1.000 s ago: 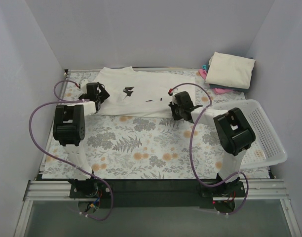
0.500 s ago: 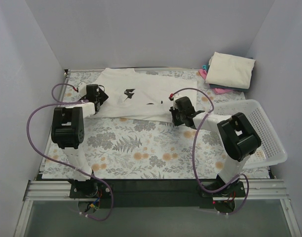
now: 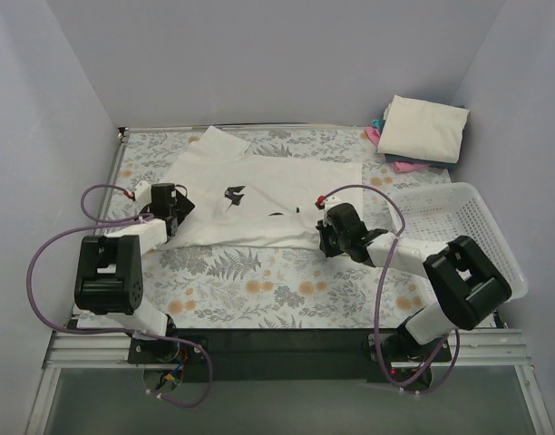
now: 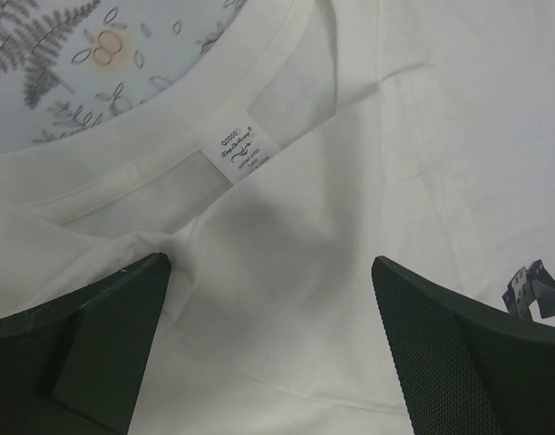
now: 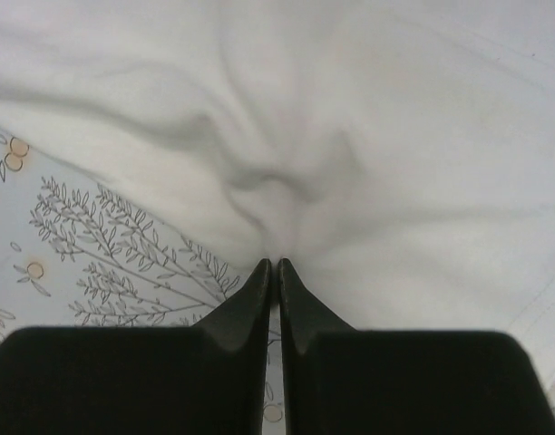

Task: Fold and stack the t-shirts
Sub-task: Fold the tshirt

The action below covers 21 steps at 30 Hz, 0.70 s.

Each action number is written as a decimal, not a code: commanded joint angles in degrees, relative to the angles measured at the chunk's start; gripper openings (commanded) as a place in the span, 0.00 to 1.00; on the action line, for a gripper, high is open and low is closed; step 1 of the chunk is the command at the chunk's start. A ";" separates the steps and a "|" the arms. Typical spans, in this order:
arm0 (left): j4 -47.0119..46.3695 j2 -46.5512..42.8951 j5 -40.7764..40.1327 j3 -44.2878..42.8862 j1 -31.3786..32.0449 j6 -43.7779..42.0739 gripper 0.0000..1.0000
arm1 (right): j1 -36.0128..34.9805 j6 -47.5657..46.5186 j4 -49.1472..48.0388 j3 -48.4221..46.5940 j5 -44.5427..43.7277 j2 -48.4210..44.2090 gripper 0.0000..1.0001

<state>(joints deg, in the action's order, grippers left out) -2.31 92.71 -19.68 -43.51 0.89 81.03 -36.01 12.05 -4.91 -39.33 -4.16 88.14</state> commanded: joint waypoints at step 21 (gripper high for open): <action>13.90 -40.39 -1.06 17.32 1.31 4.83 0.89 | -8.73 5.70 11.92 13.06 6.46 -16.76 0.01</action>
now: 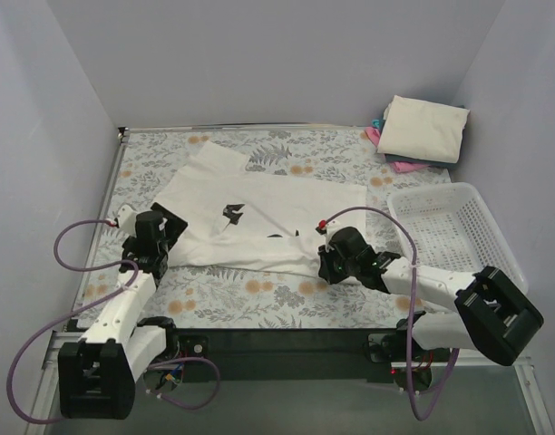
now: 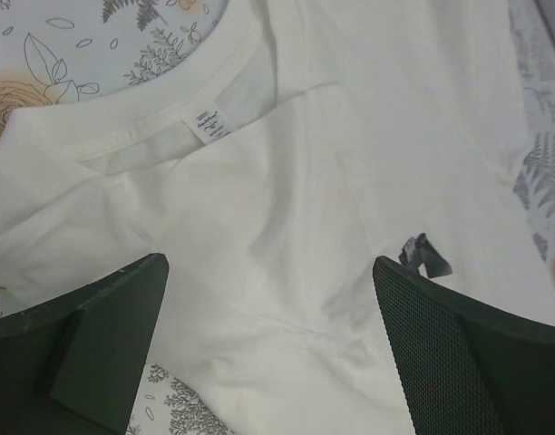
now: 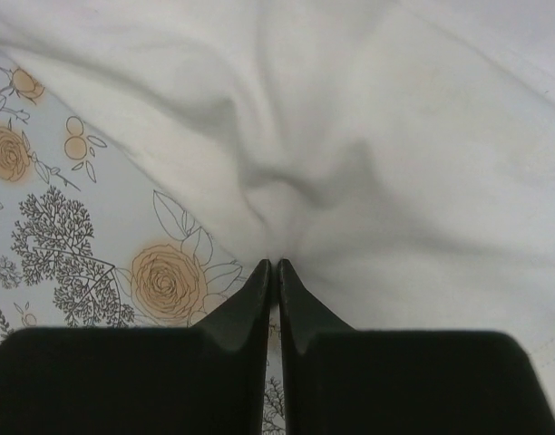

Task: Fold and stack the t-shirts
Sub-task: Fold the tshirt

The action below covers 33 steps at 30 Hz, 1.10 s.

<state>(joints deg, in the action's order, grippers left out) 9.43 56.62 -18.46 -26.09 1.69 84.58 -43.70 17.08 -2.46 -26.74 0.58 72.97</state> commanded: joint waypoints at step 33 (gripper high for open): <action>-15.41 44.63 7.65 -33.68 9.56 -9.69 0.90 | 15.93 -6.09 9.32 -34.08 -6.82 24.49 0.75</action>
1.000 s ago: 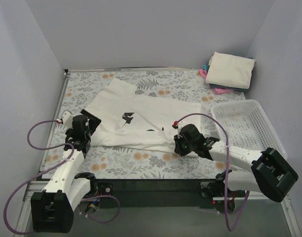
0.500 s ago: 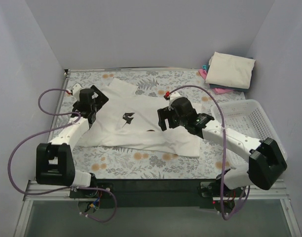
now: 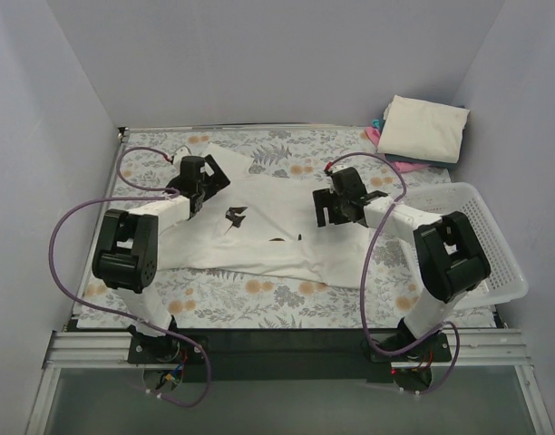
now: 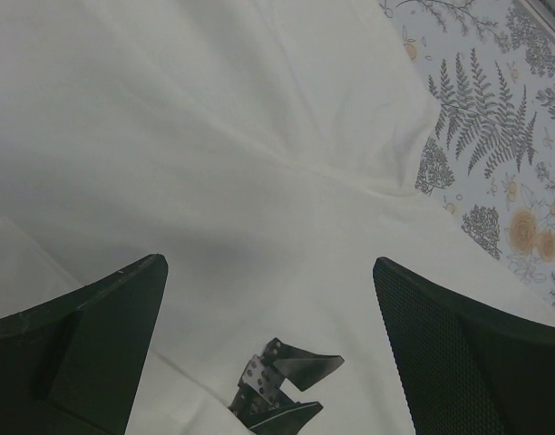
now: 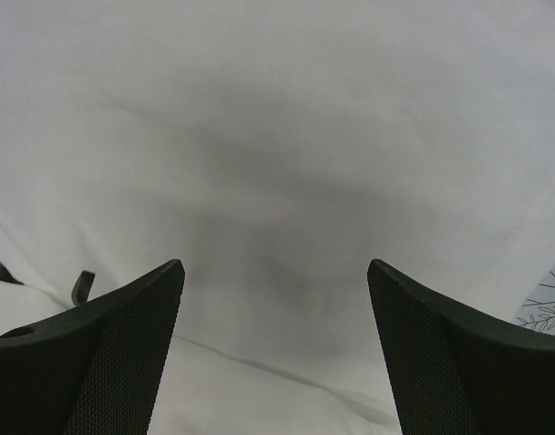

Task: Fold and stack the t-shirts
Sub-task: Fold the tshirt

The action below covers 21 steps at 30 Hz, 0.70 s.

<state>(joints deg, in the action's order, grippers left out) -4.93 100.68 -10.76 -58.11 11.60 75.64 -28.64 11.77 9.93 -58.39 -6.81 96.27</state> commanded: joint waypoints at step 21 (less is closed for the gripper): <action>4.40 4.17 -7.07 3.08 -2.19 4.08 0.93 | 2.89 -2.54 -3.34 -11.57 -0.22 15.26 0.73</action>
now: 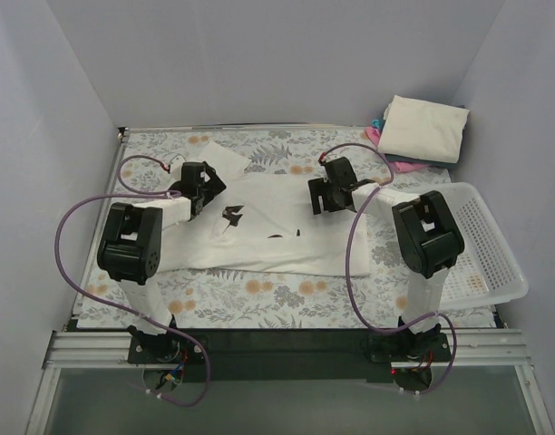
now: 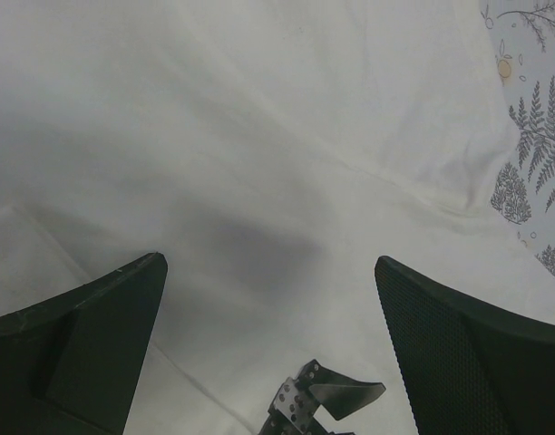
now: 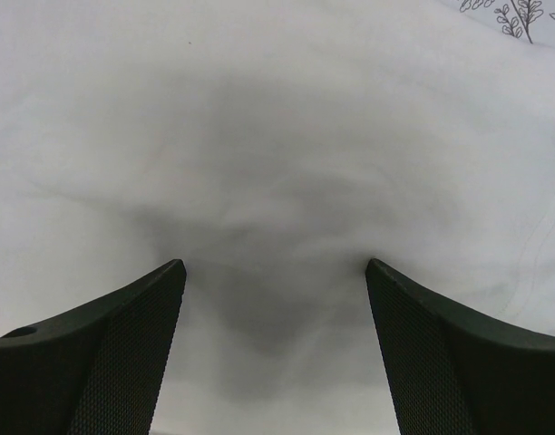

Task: Fold and stack the t-shirts
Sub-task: Fold the tshirt

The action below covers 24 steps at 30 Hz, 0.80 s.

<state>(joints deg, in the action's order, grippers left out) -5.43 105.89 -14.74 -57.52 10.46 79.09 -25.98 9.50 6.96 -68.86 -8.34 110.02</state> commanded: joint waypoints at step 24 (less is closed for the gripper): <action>11.67 19.78 -4.06 -39.32 3.16 -26.52 0.89 | 0.14 -2.47 -1.69 8.30 4.03 -18.61 0.73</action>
<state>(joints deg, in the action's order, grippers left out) -0.08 121.23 -17.04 -93.03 12.01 60.53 -25.93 7.84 6.39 -62.24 -4.75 92.58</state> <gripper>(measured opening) 0.893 0.728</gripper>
